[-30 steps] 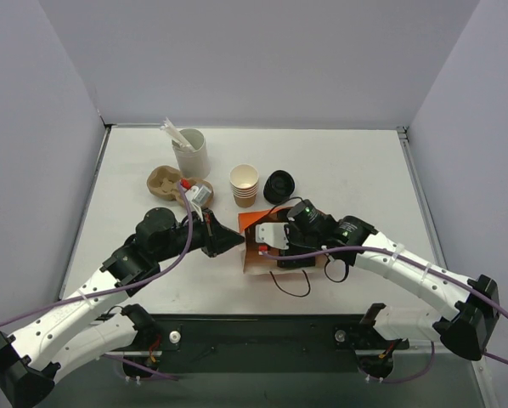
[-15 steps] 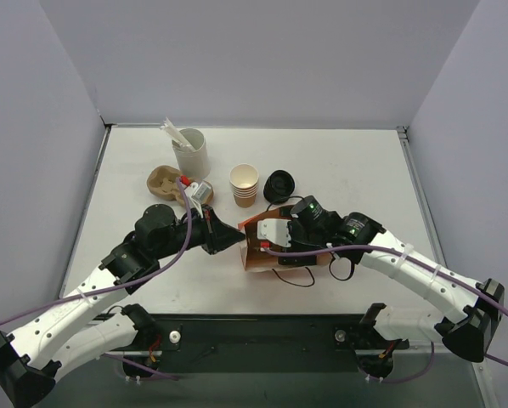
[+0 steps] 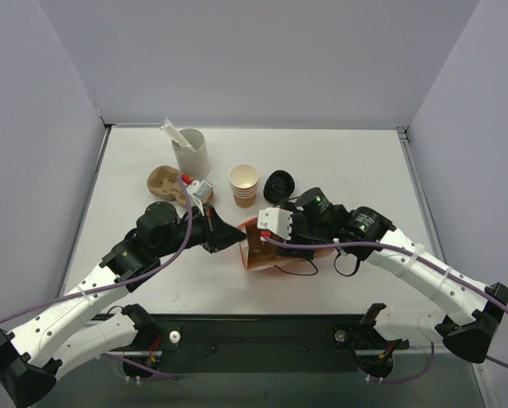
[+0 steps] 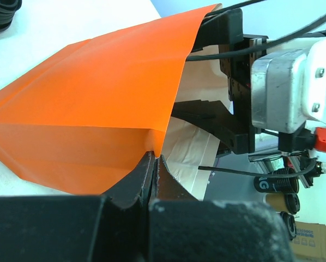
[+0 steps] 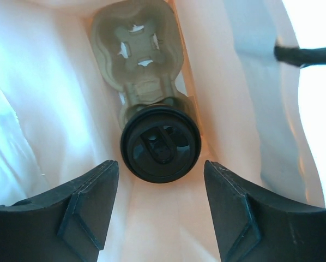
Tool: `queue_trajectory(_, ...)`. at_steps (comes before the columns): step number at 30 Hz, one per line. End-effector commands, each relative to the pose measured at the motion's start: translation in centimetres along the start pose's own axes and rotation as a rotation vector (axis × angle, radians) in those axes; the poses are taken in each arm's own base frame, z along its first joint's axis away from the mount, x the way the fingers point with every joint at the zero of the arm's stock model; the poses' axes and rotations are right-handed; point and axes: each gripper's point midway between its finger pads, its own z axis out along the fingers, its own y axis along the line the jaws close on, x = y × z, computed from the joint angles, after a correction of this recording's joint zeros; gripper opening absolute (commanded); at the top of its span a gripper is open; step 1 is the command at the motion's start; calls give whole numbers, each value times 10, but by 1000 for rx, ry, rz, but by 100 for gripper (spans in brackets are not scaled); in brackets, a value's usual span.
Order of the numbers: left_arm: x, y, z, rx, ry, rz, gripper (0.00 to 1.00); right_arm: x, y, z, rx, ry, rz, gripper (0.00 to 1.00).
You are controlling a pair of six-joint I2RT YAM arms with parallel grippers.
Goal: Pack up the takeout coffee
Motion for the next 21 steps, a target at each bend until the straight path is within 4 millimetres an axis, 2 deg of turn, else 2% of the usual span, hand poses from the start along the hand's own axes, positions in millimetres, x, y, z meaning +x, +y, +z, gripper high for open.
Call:
queue_trajectory(1, -20, -18, -4, 33, -40, 2, 0, -17, 3, -18, -22, -69, 46, 64)
queue_trajectory(9, -31, -18, -6, -3, -74, -4, 1, -34, -2, -35, -31, -119, 107, 57)
queue_trajectory(15, -39, -22, -4, -10, -78, 14, 11, -45, -11, -44, -11, -148, 151, 55)
queue_trajectory(21, -49, -17, -8, -53, -118, 38, 27, -53, -25, -47, 18, -158, 213, 56)
